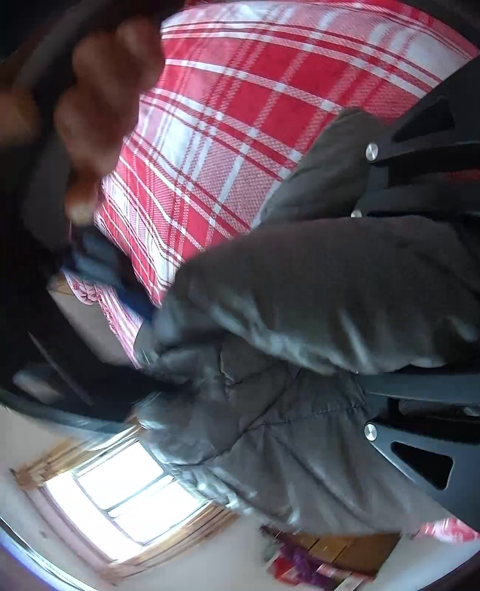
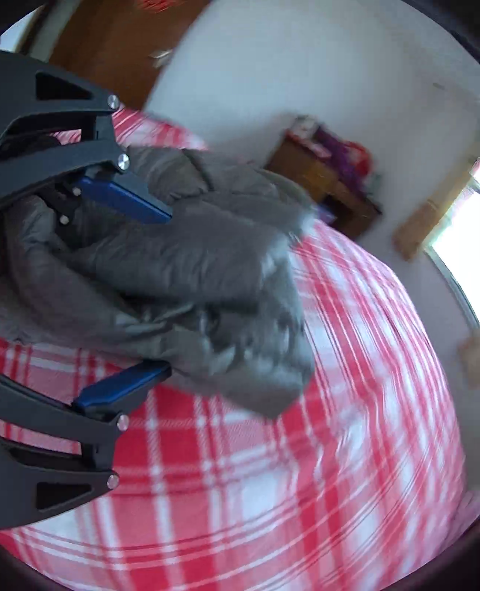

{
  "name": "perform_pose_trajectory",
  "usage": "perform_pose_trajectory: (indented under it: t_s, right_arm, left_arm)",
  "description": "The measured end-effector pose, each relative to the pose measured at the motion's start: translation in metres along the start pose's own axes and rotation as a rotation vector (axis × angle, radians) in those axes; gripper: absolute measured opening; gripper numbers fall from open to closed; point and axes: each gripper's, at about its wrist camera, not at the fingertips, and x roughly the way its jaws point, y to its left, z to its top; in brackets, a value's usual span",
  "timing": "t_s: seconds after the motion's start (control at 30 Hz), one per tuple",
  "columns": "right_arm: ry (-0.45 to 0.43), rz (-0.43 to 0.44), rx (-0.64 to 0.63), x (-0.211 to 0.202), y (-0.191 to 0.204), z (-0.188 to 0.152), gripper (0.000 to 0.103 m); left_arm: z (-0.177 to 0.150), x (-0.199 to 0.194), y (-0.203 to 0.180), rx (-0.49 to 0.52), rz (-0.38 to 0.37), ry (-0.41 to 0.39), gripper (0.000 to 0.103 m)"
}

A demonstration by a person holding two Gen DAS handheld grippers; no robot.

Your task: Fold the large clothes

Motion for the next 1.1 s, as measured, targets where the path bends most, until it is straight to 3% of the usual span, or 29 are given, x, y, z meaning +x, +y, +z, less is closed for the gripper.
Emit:
perform_pose_trajectory:
  t_s: [0.03,0.13,0.23,0.27,0.3,0.43,0.5,0.57,0.67,0.73,0.8,0.93,1.0,1.1]
  right_arm:
    - [0.016,-0.026,-0.069,0.007,0.012,0.001,0.029]
    - [0.043,-0.051,-0.140,0.022,0.024,-0.001,0.020]
    - [0.047,-0.010,-0.134,0.028,0.020,-0.007,0.019]
    - [0.047,0.014,-0.123,0.031,0.016,-0.006,0.019]
    - [0.046,0.027,-0.110,0.040,0.008,0.001,0.019]
    - [0.034,0.078,-0.037,0.047,-0.007,0.001,0.019]
    - [0.030,0.104,-0.003,0.049,-0.012,0.002,0.019]
    - [0.026,0.130,0.025,0.050,-0.015,0.003,0.019]
    - [0.008,0.268,0.082,0.051,-0.012,0.005,0.017]
    - [0.005,0.357,0.129,0.057,-0.010,0.005,0.017]
    - [0.020,0.425,0.190,0.069,-0.018,0.000,0.015]
    - [0.034,0.547,0.404,0.089,-0.061,-0.015,0.010]
    - [0.022,0.538,0.425,0.088,-0.074,-0.020,0.008]
    - [0.019,0.504,0.410,0.083,-0.084,-0.026,0.007]
  left_arm:
    - [-0.001,-0.008,0.002,0.017,0.003,0.003,0.034]
    - [-0.009,-0.042,0.017,0.024,-0.009,-0.031,0.038]
    - [-0.022,-0.079,0.045,0.007,-0.022,-0.051,0.066]
    - [-0.027,-0.091,0.057,-0.005,-0.007,-0.042,0.085]
    - [-0.031,-0.098,0.065,-0.010,0.015,-0.039,0.093]
    - [-0.053,-0.133,0.100,-0.028,-0.031,-0.044,0.093]
    - [-0.061,-0.147,0.126,-0.120,-0.055,-0.091,0.093]
    - [-0.061,-0.151,0.166,-0.301,-0.084,-0.153,0.093]
    - [-0.068,-0.131,0.239,-0.641,-0.063,-0.211,0.093]
    - [-0.077,-0.094,0.276,-0.876,-0.135,-0.188,0.093]
    - [-0.080,-0.062,0.290,-0.979,-0.213,-0.180,0.093]
    - [-0.066,-0.009,0.278,-1.054,-0.271,-0.116,0.093]
    - [-0.059,0.004,0.266,-1.062,-0.310,-0.099,0.093]
    - [-0.040,0.022,0.240,-0.993,-0.246,0.008,0.093]
